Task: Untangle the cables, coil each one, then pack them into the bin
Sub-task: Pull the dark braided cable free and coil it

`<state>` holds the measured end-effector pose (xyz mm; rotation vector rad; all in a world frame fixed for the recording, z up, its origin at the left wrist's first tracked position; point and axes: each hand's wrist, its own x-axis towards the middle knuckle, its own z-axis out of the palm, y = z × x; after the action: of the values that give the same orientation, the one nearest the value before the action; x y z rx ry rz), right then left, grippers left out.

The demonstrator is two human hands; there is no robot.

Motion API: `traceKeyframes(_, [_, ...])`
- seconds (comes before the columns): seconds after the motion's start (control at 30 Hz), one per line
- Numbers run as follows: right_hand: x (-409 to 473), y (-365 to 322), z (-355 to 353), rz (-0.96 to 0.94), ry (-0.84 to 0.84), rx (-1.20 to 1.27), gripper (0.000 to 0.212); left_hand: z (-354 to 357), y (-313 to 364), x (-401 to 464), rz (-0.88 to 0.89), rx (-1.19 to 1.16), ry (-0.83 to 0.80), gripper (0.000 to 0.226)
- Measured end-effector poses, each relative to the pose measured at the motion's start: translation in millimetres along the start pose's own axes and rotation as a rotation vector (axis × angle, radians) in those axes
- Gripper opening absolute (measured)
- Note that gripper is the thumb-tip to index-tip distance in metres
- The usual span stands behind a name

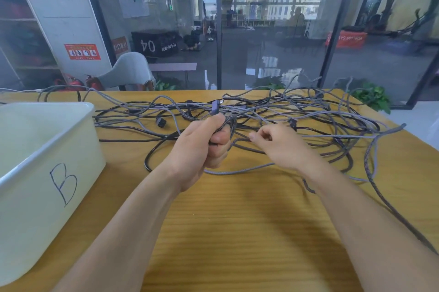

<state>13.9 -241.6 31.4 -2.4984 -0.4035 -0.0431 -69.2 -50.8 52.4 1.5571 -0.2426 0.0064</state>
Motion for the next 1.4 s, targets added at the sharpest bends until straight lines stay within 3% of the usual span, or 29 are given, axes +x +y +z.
traceKeyframes(0.07, [-1.5,6.1,-6.4,0.043,-0.113,0.068,0.035,-0.1,-2.2,0.9,-0.003,0.023,-0.009,0.050])
traceKeyframes(0.13, [-2.3,9.1,-8.4,0.025,-0.108,-0.085,0.037,3.3,-6.1,1.9,-0.010,0.039,-0.029,0.049])
traceKeyframes(0.23, [0.9,10.7,-5.7,0.025,0.030,-0.482,0.051,10.2,-9.4,2.9,-0.025,0.060,-0.051,0.048])
traceKeyframes(0.37, [6.0,16.4,-14.2,0.063,0.232,-0.585,0.080,7.0,-6.8,3.3,-0.016,0.051,-0.017,0.049])
traceKeyframes(0.43, [4.9,15.1,-13.5,-0.005,0.351,-0.478,0.075,5.1,-6.4,3.3,-0.009,0.064,-0.010,0.050])
traceKeyframes(0.5, [3.2,12.3,-6.9,-0.026,0.360,-0.226,0.066,5.7,-6.9,3.5,0.003,0.105,-0.014,0.051])
traceKeyframes(0.67, [3.3,6.0,-7.3,0.187,0.091,0.555,0.032,4.9,-13.9,5.7,0.024,0.273,0.012,0.053])
traceKeyframes(0.77, [-0.6,-3.1,-11.6,0.172,0.018,0.906,0.021,6.1,-19.8,7.5,0.040,0.361,0.031,0.052])
traceKeyframes(0.87, [-6.9,-12.3,-5.9,0.078,0.031,0.916,0.015,7.7,-25.7,10.3,0.045,0.411,0.046,0.050])
traceKeyframes(0.97, [-17.4,-25.8,1.6,-0.033,0.059,0.770,0.014,5.9,-30.6,12.4,0.052,0.430,0.083,0.049])
traceKeyframes(1.13, [-28.0,-41.1,2.8,-0.134,0.015,0.446,0.036,3.4,-34.3,14.3,0.059,0.393,0.162,0.047])
traceKeyframes(1.4, [-33.5,-42.7,17.8,-0.227,0.221,0.650,0.024,3.9,-35.2,16.5,0.062,0.283,0.187,0.050])
